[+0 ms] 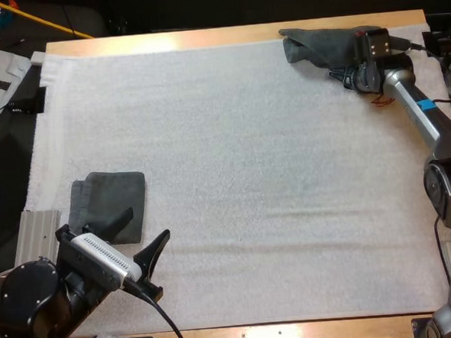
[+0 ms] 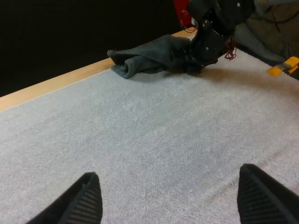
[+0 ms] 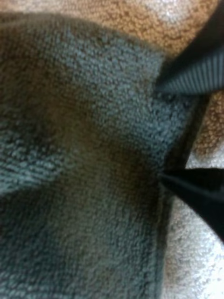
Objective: Pick towel from pile, fold and stack
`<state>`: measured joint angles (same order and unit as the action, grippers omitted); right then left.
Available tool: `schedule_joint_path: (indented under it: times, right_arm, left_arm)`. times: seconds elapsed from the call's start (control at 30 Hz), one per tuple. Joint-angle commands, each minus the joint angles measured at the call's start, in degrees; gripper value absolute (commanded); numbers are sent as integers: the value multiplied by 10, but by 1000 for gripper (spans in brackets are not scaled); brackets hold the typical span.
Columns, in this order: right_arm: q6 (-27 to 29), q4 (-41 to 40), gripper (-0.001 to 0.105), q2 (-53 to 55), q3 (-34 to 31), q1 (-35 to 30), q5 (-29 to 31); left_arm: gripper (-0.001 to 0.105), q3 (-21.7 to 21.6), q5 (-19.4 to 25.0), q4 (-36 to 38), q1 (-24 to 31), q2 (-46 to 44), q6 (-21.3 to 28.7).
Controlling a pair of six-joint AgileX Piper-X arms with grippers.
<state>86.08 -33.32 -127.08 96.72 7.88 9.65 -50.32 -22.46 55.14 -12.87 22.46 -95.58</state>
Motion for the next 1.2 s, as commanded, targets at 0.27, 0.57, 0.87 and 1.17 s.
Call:
schedule_joint_path:
  times: [0.27, 0.57, 0.87, 1.17]
  right_arm:
    - [37, -38, 0, 24, 6, 2, -21]
    - [74, -34, 0, 57, 7, 4, 16]
    - [43, -44, 27, 62, 7, 2, 9]
    - [21, -39, 63, 32, 6, -4, -5]
  left_arm:
    - [59, -4, -6, -3, -3, 4, -7]
    - [59, -5, -2, -7, -2, 3, -5]
    - [59, -4, -3, -9, -3, 6, -5]
    - [59, -4, -3, -7, -2, 3, -6]
